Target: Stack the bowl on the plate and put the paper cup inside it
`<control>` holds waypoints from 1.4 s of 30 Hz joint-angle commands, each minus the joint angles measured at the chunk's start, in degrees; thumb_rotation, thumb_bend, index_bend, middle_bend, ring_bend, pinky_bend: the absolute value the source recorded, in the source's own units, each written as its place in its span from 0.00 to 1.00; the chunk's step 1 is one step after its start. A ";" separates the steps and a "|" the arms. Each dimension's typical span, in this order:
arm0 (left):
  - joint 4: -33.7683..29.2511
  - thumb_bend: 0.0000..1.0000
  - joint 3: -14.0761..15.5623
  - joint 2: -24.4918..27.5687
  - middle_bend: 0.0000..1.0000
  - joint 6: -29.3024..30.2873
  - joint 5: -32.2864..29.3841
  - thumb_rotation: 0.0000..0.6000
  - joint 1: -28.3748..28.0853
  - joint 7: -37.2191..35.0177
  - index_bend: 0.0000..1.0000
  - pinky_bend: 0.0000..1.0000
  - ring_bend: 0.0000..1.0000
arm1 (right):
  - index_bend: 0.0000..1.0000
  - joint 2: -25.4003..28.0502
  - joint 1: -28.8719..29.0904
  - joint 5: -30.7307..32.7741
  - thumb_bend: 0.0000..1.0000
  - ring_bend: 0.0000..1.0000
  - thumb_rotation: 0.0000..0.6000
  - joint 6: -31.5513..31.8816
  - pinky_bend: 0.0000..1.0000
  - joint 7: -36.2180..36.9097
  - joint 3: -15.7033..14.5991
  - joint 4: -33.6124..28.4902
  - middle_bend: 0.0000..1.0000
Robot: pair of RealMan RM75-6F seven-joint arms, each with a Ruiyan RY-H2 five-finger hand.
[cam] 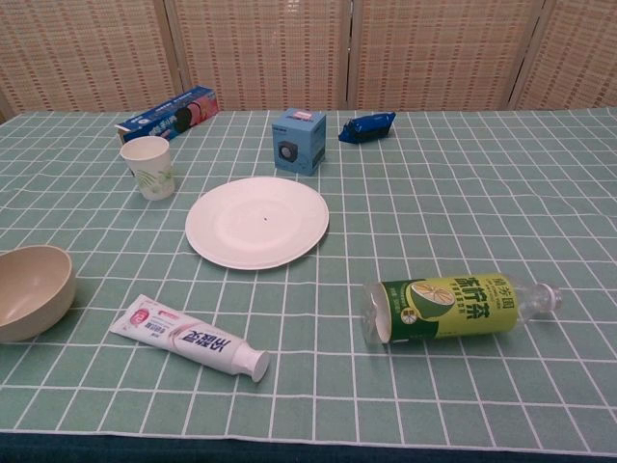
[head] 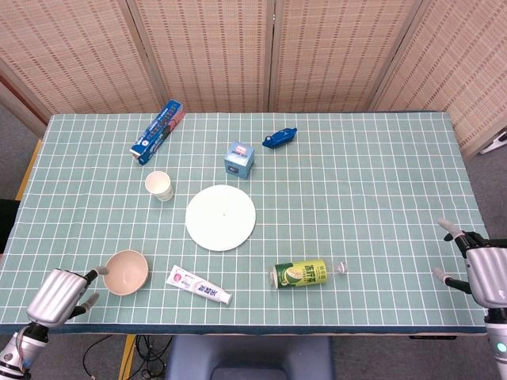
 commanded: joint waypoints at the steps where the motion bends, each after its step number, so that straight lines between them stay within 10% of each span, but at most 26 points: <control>1: 1.46 0.29 0.61 -1.93 0.92 -0.73 0.76 1.00 -0.45 0.21 0.35 0.97 0.91 | 0.19 0.08 -0.06 0.05 0.04 0.36 1.00 -0.01 0.55 -0.04 -0.04 -0.09 0.39; 42: 14.37 0.29 1.00 -14.46 0.98 -5.68 -1.85 1.00 -3.82 0.49 0.48 1.00 0.96 | 0.19 0.96 -1.14 1.05 0.04 0.36 1.00 0.13 0.55 0.20 -0.30 -0.53 0.39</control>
